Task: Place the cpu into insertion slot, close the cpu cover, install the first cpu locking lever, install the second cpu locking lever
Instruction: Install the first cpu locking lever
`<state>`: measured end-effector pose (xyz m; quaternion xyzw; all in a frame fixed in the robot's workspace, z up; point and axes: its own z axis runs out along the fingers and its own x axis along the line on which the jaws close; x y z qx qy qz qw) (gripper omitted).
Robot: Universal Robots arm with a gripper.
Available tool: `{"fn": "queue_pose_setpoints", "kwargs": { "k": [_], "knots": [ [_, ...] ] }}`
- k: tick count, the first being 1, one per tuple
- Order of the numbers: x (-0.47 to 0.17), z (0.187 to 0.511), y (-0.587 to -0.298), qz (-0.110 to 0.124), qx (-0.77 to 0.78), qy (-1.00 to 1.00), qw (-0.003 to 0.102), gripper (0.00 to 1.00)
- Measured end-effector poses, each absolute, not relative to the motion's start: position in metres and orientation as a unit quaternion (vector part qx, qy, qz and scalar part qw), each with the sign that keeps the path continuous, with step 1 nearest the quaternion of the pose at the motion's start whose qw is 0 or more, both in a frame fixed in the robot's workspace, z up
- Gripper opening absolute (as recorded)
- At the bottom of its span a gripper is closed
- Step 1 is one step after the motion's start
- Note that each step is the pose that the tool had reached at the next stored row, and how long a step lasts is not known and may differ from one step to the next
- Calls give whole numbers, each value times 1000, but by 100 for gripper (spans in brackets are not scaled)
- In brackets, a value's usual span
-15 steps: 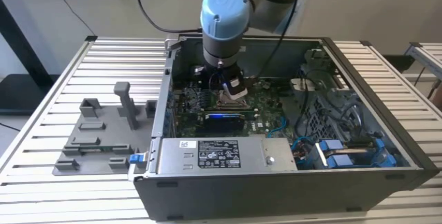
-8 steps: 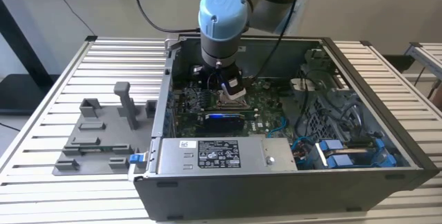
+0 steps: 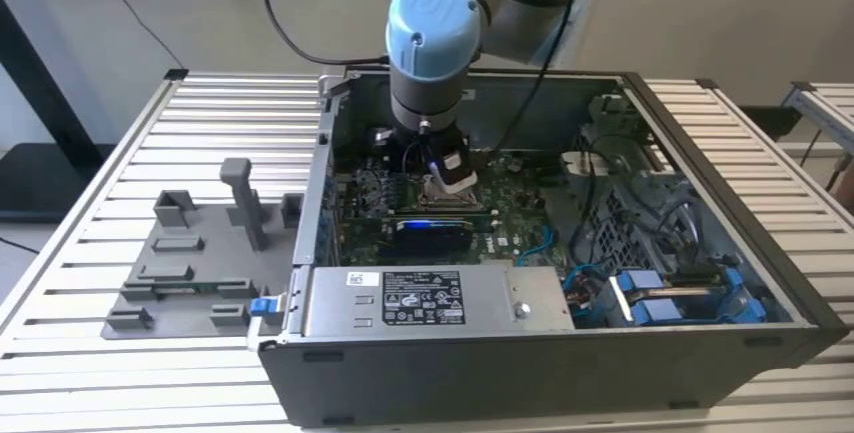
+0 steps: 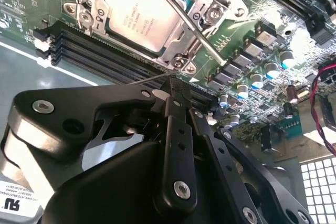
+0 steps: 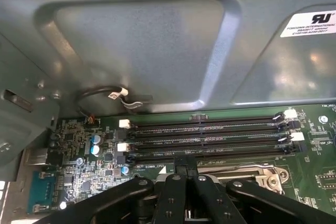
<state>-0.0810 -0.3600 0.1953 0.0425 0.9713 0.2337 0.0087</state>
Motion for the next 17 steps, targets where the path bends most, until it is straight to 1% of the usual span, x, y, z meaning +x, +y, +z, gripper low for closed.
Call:
{"fn": "queue_pose_setpoints", "kwargs": {
  "k": [17],
  "knots": [
    [-78,193,-359,234,39,971,10,11]
  ]
}}
